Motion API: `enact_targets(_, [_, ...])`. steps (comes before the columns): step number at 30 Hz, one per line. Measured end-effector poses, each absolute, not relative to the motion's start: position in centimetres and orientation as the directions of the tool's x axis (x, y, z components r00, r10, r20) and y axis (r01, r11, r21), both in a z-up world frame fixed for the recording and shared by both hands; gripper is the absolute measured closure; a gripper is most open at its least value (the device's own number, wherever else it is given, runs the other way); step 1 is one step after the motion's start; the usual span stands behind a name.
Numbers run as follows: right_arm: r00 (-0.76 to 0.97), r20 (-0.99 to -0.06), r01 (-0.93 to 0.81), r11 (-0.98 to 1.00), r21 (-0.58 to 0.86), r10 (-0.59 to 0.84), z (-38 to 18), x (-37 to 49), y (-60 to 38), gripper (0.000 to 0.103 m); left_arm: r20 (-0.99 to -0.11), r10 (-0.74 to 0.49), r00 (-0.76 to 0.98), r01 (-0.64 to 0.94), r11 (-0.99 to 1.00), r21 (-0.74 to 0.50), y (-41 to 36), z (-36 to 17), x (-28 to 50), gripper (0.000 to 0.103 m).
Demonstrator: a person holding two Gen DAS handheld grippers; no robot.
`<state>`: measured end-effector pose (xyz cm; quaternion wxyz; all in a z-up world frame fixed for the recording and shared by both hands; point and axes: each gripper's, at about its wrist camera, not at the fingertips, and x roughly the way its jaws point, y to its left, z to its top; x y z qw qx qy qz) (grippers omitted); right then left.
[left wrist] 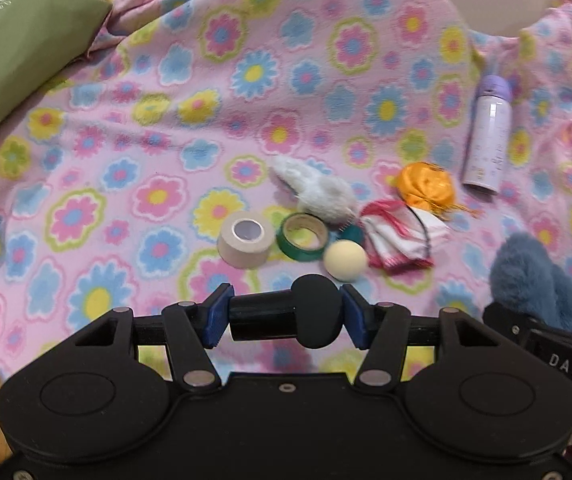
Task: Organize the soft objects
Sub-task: 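Lift the applicator and pom-pom and carry both over the basket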
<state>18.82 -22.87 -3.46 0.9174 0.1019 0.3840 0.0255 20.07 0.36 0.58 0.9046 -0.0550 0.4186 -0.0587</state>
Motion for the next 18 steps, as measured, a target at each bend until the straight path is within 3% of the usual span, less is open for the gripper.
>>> enact_targets(18, [0.706, -0.673, -0.057, 0.966, 0.254, 0.218, -1.2, 4.3, -21.2, 0.049, -0.754, -0.120, 0.645, 0.072, 0.993, -0.096, -0.6, 0.6, 7.8, 0.048])
